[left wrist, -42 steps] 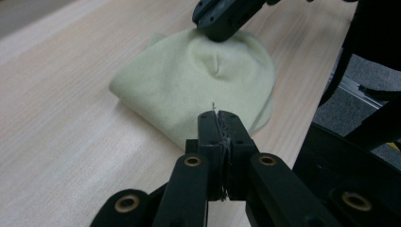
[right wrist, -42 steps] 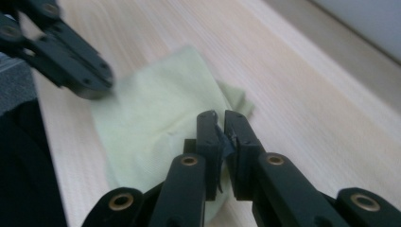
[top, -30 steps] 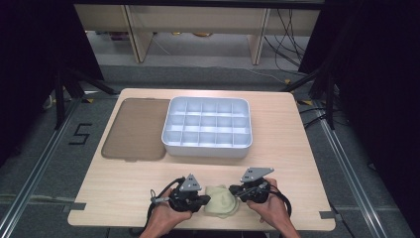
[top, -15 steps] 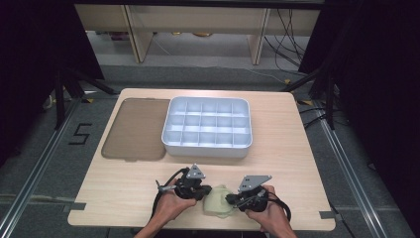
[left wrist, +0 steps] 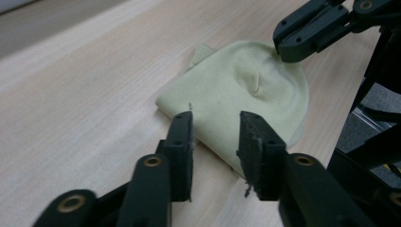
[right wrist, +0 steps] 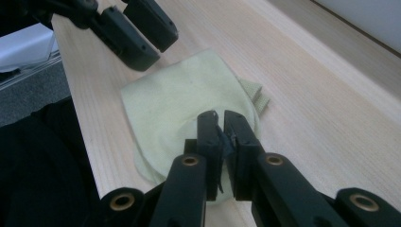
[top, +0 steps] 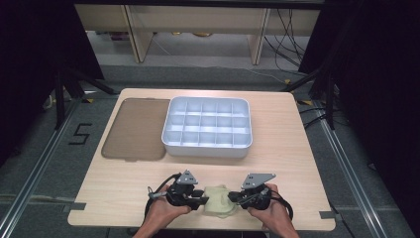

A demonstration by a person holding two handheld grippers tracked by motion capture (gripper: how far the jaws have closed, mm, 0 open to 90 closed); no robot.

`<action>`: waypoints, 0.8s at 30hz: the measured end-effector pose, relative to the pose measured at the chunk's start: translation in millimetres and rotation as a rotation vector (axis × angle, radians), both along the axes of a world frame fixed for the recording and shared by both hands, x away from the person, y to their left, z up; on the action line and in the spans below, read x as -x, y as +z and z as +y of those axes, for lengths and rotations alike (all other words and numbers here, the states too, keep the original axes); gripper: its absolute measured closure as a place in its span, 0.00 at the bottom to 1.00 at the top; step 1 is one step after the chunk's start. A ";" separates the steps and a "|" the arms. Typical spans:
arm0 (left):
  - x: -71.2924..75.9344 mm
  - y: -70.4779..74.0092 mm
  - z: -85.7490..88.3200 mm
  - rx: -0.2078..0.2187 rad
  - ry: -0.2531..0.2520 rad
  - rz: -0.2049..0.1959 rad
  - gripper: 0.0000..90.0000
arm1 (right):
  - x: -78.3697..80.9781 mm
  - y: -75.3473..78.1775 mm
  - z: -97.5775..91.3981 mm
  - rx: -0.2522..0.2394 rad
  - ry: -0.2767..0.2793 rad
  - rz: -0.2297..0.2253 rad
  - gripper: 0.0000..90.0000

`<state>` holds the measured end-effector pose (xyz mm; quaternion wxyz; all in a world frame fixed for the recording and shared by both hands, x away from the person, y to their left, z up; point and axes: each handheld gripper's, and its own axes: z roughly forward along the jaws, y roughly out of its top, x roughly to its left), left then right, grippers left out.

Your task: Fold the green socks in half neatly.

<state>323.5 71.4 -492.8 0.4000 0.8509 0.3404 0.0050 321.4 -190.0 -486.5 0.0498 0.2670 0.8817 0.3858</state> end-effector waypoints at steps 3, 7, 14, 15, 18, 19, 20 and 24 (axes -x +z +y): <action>-0.3 0.6 3.9 -0.019 0.030 0.002 0.61 | 0.1 1.6 -0.4 -0.004 -0.013 -0.007 0.95; 0.1 -0.8 6.7 -0.015 0.076 0.035 0.53 | -0.2 2.6 -0.9 -0.006 -0.017 -0.004 0.94; 6.4 -1.7 10.7 -0.015 0.103 0.085 0.43 | -1.3 2.6 -2.3 -0.009 -0.031 -0.009 0.94; 6.5 -1.9 10.9 -0.011 0.105 0.089 0.43 | 0.1 2.6 -1.5 -0.014 -0.035 0.001 0.94; 7.4 -1.5 11.2 -0.016 0.104 0.086 0.43 | -0.4 2.4 -1.3 -0.013 -0.024 -0.004 0.94; 9.6 -1.1 11.0 -0.039 0.098 0.065 0.44 | -0.7 2.1 -1.3 -0.012 -0.021 -0.005 0.94; 9.6 -1.1 11.0 -0.039 0.098 0.065 0.44 | -0.4 1.8 -1.2 -0.013 -0.023 -0.010 0.94; 12.5 -2.3 9.2 -0.024 0.112 0.080 0.46 | -0.5 2.2 -1.4 -0.011 -0.023 -0.007 0.94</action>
